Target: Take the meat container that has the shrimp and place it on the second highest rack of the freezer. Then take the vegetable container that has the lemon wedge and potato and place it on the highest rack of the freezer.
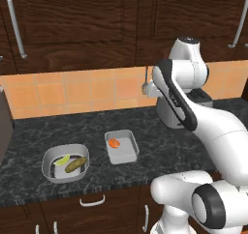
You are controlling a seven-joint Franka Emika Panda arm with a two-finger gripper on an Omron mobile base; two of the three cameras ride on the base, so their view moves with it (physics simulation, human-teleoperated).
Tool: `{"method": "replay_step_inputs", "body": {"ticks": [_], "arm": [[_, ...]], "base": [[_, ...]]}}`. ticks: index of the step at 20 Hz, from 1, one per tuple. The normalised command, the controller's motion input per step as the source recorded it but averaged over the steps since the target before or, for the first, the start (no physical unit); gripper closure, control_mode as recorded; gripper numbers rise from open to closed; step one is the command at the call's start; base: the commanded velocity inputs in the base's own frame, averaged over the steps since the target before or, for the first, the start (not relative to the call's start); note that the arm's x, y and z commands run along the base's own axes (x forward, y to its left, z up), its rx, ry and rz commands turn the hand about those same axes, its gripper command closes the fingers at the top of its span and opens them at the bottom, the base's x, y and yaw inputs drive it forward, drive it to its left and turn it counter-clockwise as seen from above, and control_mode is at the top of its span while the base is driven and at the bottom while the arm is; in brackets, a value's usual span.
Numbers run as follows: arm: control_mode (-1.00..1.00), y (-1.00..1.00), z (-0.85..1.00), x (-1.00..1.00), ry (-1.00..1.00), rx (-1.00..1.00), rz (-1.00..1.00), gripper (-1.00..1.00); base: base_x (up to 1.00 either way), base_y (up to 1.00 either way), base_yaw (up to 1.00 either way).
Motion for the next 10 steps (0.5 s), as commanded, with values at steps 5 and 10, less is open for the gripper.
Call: {"method": "replay_step_inputs", "body": {"ticks": [5,10], "arm": [[-1.0,0.35,-0.32,-0.17,0.01,0.0,-0.18,-1.0],[-1.0,0.66,-0.61,-0.44,0.0,0.07,-0.47,-1.0]], "base": [[0.0,0.0,0.0],[0.0,0.0,0.0]]}}
